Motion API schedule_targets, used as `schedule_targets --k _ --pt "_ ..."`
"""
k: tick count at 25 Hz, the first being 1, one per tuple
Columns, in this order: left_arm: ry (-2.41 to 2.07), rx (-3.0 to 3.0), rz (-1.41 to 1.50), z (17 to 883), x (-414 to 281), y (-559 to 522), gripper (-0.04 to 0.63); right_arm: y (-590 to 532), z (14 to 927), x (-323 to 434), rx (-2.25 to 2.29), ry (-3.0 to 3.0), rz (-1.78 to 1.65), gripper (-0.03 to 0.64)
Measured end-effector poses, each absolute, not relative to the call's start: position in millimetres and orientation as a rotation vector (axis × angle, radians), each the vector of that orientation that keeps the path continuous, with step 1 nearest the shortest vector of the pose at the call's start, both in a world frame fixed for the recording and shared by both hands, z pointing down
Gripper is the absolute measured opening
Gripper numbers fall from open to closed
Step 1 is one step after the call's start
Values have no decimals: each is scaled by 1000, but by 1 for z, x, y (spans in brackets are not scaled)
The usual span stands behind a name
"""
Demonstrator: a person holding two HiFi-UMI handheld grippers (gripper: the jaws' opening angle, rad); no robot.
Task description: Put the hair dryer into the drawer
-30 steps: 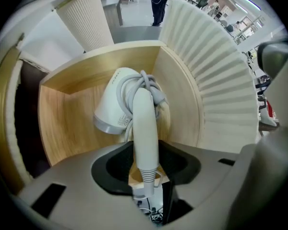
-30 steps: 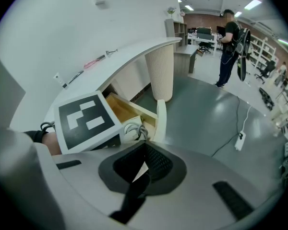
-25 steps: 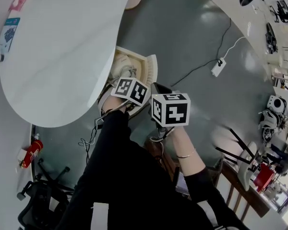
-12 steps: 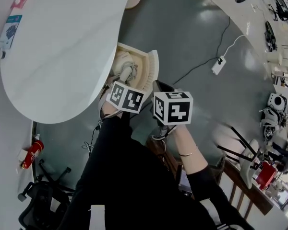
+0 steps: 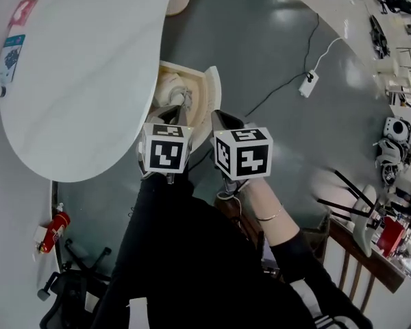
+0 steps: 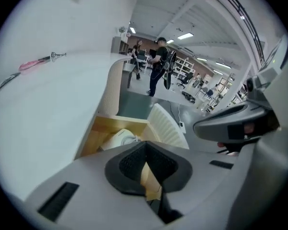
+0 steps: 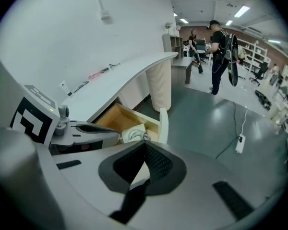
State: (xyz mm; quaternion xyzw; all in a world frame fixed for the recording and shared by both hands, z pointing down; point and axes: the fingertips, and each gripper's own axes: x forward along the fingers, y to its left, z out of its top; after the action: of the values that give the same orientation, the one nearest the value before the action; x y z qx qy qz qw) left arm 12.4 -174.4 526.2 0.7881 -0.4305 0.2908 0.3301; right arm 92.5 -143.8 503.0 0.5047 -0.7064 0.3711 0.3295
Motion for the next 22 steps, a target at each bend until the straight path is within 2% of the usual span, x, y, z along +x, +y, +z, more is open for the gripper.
schedule_targets --k 15,22 --pt "-1114 2281 317 436 3 -171 9 -132 464 76 1395 -2012 916 2" --pt "-1060 2380 201 399 -6 -156 9 -124 438 70 1446 -2114 908 2"
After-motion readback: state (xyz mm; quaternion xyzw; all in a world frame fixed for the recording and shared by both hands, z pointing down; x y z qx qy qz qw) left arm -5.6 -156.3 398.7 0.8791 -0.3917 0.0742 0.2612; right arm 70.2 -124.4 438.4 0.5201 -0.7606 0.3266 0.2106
